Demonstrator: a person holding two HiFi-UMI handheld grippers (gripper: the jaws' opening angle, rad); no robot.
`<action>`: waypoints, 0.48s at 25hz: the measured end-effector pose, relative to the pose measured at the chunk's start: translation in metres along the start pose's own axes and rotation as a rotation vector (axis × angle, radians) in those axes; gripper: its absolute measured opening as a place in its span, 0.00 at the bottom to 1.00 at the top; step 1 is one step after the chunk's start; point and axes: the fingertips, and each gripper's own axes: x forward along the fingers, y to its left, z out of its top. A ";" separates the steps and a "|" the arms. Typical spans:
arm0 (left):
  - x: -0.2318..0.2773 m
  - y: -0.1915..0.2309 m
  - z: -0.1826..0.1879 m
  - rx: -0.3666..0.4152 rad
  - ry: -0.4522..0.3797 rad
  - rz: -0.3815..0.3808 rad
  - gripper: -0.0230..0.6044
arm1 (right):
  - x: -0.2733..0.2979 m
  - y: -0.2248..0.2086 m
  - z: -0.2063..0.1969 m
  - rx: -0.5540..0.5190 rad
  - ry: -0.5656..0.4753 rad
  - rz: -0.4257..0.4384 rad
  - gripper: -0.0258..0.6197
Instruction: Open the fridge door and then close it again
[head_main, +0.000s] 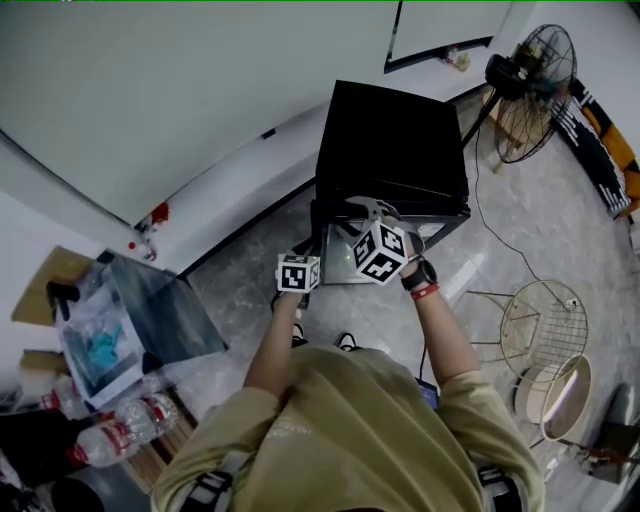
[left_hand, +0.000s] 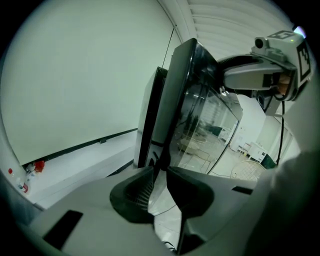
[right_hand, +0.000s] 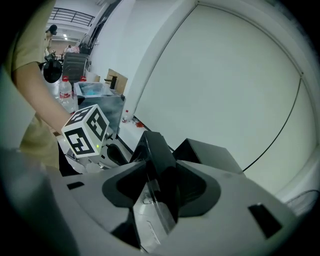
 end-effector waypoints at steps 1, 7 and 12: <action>0.002 0.001 0.002 0.005 0.004 -0.007 0.18 | 0.002 -0.003 0.000 0.004 0.008 -0.007 0.35; 0.017 0.011 0.015 0.042 0.005 -0.044 0.18 | 0.013 -0.016 0.001 0.040 0.039 -0.039 0.35; 0.030 0.017 0.027 0.073 0.017 -0.073 0.18 | 0.021 -0.030 0.000 0.068 0.051 -0.084 0.35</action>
